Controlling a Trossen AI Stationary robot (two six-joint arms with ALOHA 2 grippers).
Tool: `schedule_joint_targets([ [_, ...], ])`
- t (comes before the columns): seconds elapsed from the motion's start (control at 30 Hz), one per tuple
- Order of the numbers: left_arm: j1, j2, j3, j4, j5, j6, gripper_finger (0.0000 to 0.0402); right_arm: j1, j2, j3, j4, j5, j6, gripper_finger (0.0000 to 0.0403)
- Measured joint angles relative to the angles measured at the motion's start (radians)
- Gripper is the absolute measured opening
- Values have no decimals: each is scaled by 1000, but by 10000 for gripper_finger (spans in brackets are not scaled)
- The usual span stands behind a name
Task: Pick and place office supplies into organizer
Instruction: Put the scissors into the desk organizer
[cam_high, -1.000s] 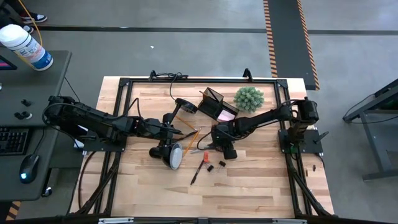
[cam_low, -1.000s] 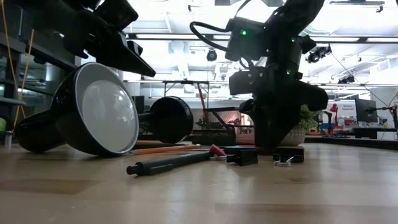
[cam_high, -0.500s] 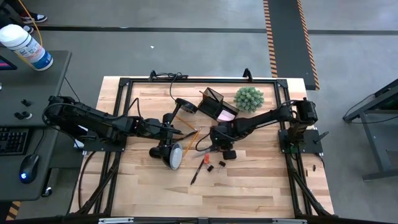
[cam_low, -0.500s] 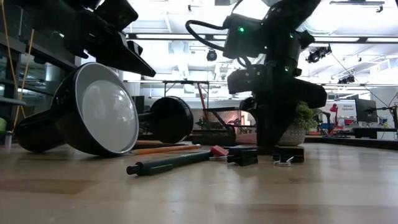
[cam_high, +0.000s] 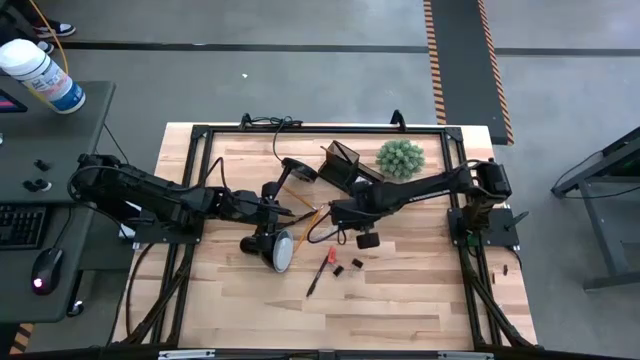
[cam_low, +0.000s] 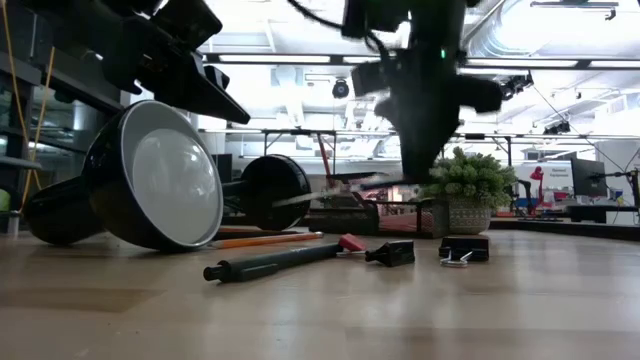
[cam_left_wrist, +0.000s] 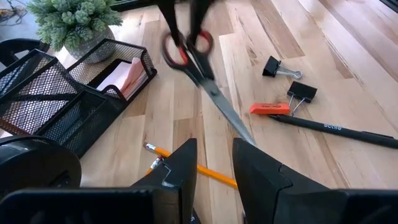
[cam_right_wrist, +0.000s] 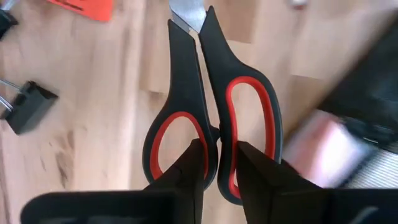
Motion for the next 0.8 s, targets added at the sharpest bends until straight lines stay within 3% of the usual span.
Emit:
schedule_joint_targets([
  [0.23,0,0,0,-5,0,0,92,17,-2,232,-357,297,30,63],
  [0.43,0,0,0,-5,0,0,92,-3,-4,365,-537,576,11,72],
  [0.8,0,0,0,-13,0,0,92,-156,-4,388,-582,790,-116,73],
])
